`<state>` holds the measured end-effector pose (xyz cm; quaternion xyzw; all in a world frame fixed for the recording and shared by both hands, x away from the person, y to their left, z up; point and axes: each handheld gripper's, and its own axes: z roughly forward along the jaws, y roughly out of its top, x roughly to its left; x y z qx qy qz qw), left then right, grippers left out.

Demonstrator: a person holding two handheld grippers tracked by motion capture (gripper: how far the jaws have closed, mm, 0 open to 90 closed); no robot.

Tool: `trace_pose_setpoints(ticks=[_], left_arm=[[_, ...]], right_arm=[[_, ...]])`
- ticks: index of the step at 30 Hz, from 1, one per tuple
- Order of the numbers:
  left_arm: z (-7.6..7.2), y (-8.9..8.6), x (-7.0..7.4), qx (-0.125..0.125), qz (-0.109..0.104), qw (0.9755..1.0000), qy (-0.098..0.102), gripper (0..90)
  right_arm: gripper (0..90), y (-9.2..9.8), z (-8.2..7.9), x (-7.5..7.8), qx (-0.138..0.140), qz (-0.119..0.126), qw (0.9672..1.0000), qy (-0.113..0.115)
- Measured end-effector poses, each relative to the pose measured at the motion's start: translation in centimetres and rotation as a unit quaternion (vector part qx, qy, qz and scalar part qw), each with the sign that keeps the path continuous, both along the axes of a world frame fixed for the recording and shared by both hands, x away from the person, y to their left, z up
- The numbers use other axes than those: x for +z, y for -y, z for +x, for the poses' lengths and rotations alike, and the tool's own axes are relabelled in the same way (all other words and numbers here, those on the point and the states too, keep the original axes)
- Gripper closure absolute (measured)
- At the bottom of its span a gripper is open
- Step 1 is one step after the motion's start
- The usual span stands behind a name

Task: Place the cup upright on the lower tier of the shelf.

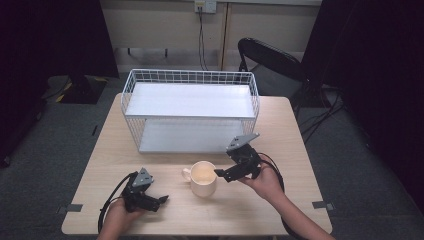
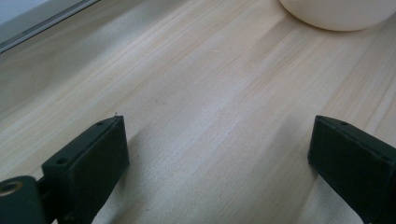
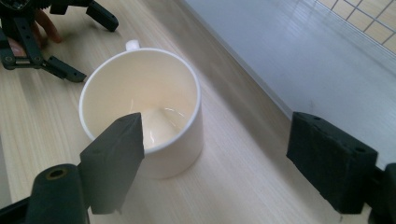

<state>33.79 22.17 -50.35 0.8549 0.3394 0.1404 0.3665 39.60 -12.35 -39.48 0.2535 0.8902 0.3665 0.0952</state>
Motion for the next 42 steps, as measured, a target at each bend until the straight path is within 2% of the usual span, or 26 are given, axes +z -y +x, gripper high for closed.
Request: trace_pose_setpoints(ticks=[8,17,24,32,39,42], left_arm=[[0.0,0.0,0.0,0.000,0.000,1.0000,0.000,4.6],[0.0,0.0,0.0,0.000,0.000,1.0000,0.000,4.5],[0.0,0.0,0.0,0.000,0.000,1.0000,0.000,4.5],[0.0,0.0,0.0,0.000,0.000,1.0000,0.000,4.5],[0.0,0.0,0.0,0.000,0.000,1.0000,0.000,4.5],[0.0,0.0,0.0,0.000,0.000,1.0000,0.000,4.5]], right_arm=[[19.0,-1.3,0.5,-0.4,0.003,0.003,1.0000,-0.005],[24.0,-2.0,1.1,-1.4,-0.001,0.011,0.9996,-0.024],[34.0,-2.2,1.5,-2.1,-0.008,0.026,0.9986,-0.045],[44.3,-2.3,1.7,-2.6,-0.014,0.040,0.9975,-0.056],[53.5,-2.7,1.7,-2.9,-0.012,0.042,0.9970,-0.064],[58.1,-3.1,1.7,-3.2,-0.010,0.031,0.9972,-0.067]])
